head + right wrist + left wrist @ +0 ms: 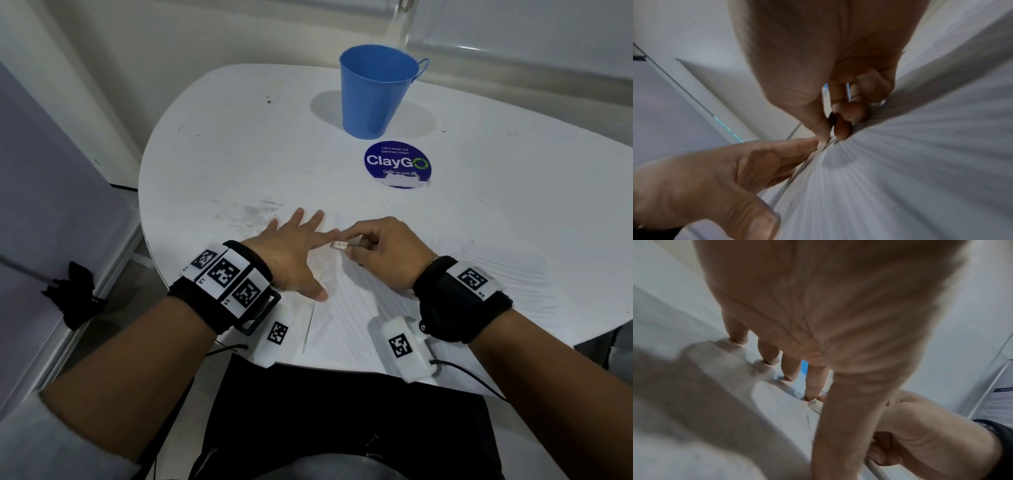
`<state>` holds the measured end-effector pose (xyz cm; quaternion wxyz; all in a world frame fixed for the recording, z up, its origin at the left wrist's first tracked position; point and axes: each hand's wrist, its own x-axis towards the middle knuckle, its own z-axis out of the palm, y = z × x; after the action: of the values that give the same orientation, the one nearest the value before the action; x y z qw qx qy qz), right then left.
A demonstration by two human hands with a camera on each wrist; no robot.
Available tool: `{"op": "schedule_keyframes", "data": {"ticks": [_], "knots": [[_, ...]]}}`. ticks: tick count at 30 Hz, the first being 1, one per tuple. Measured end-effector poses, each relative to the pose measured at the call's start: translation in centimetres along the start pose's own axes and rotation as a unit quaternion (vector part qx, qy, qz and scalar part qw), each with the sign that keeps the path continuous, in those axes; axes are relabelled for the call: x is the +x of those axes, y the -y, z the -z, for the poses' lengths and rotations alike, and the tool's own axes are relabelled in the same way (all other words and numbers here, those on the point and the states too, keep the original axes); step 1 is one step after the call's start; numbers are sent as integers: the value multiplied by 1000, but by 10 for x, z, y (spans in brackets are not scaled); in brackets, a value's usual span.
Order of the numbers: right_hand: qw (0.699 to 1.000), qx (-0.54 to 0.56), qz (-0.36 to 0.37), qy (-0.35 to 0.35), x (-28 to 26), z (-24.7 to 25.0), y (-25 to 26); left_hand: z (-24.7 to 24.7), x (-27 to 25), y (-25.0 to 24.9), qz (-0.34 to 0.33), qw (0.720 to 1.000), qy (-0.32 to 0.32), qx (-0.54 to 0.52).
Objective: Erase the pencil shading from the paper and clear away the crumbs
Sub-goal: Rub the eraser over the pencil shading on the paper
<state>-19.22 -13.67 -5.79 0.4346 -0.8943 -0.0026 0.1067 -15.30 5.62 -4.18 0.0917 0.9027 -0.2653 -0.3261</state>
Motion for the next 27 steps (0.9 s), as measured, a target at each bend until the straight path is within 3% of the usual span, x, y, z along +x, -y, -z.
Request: {"op": "schedule_keyframes", "data": {"ticks": [4,8,11,14,18,23,27], "knots": [[999,12,-7,34,-5,-6,2,-1,0,1,2,1000,-7,-9],[996,81,-30,-7,-5,-3,0,0,-1,0,2,1000,-15,-18],[998,5,20,-56,-5,-1,-2,0,-2,0,3,1000,-18,-21],[996,-53,60,-29,-9,-4,2,0,-2,1,5,1000,-18,-22],[995,-77,57,15,-8,-6,7,0,-1,1,3,1000,-17,-25],[996,-77,21,-51,3,0,11,0,-1,1,8,999,-14,-34],[997,-67,37,8,-1,-4,15,1,-2,1,11,999,-12,-35]]}}
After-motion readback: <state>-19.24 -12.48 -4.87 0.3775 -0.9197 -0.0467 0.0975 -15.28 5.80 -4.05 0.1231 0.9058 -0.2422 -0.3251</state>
